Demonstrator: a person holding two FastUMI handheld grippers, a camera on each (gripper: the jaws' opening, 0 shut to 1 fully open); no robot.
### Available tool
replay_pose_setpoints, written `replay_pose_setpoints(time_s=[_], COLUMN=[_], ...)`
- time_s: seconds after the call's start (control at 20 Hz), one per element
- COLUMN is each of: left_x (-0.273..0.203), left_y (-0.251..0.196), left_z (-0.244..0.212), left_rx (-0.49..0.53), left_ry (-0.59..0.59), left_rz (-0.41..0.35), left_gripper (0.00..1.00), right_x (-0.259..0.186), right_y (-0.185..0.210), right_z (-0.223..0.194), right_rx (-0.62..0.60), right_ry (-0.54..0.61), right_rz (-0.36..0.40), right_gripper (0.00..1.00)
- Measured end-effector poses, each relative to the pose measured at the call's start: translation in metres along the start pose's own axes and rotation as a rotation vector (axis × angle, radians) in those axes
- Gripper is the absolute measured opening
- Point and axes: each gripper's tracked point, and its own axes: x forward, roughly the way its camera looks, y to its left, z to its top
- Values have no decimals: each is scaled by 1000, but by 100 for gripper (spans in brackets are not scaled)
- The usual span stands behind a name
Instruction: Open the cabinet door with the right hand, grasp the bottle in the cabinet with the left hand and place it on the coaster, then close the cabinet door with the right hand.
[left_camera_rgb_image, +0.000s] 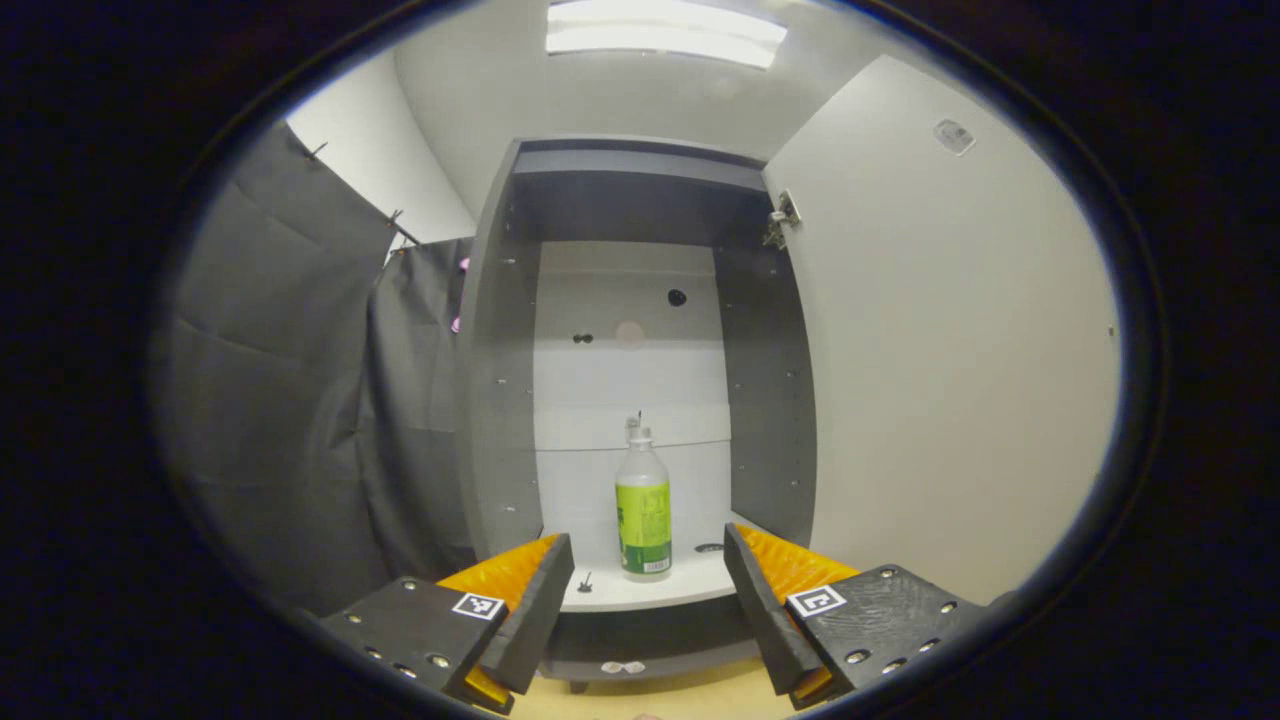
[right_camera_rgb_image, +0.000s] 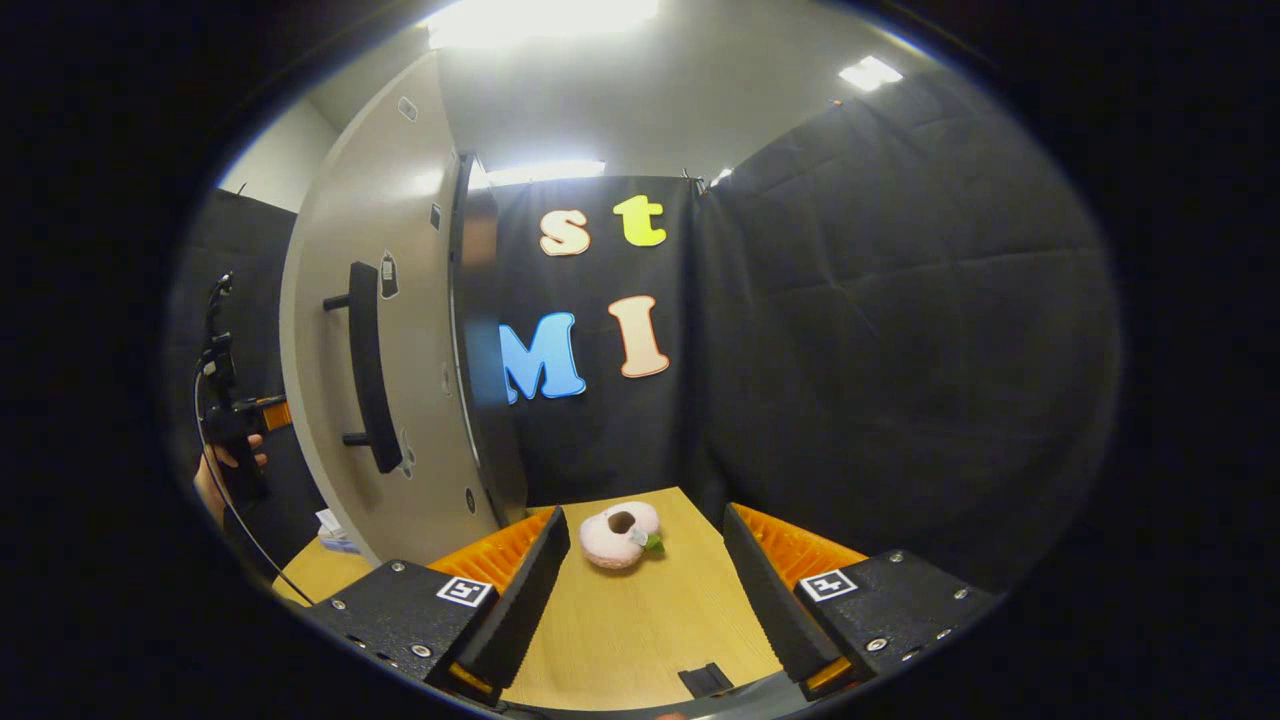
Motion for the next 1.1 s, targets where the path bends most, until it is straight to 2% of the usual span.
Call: replay_pose_setpoints(time_s=[0.05, 0.1, 0.25, 0.3, 0.35, 0.4, 0.45, 0.5, 0.55, 0.6, 0.65, 0.7, 0.75, 0.85, 0.9, 0.95, 1.0, 1.05, 1.1], left_x=[17, 34, 78, 92, 106, 121, 133, 145, 154, 164, 172, 180, 186, 202, 210, 217, 222, 226, 228], left_y=[-1, 0, -1, 1, 2, 4, 5, 7, 7, 6, 7, 7, 8, 7, 7, 7, 7, 7, 6], left_z=[-7, -13, -35, -42, -47, -50, -57, -66, -74, -80, -87, -90, -95, -102, -105, -108, -109, -109, -110], left_rx=[-8, -16, -33, -29, -16, 1, 13, 14, 7, -3, -8, -9, -8, -3, 0, -1, -1, -1, -2], left_ry=[9, 19, 41, 44, 46, 49, 57, 69, 83, 95, 108, 116, 120, 128, 132, 133, 131, 123, 125], left_rz=[-10, -18, -42, -45, -46, -40, -41, -42, -45, -52, -54, -55, -54, -61, -59, -64, -66, -68, -80], left_gripper=[91, 87, 87, 86, 91, 87, 91, 86, 91, 91, 87, 91, 87, 91, 87, 91, 86, 86, 91], right_x=[1, 1, 6, 7, 8, 9, 11, 14, 17, 16, 16, 17, 17, 19, 29, 34, 35, 35, 37], right_y=[-2, -5, -3, -3, -1, 0, 2, 3, 4, 3, 4, 4, 5, 7, 15, 20, 23, 22, 22], right_z=[-3, -5, -11, -12, -13, -13, -14, -15, -15, -18, -19, -22, -24, -28, -28, -29, -30, -33, -34], right_rx=[-7, -10, -6, -2, 0, 1, 0, -3, -4, -2, 1, 3, 3, 2, 2, 2, 2, 2, 1], right_ry=[6, 11, 29, 34, 38, 40, 41, 45, 50, 55, 59, 64, 70, 82, 85, 87, 90, 93, 90], right_rz=[-21, -38, -69, -79, -88, -96, -104, -113, -120, -125, -130, -133, -136, -145, -148, -152, -156, -163, -175], right_gripper=[95, 95, 96, 96, 95, 96, 96, 95, 96, 92, 96, 96, 96, 96, 96, 96, 96, 96, 96])
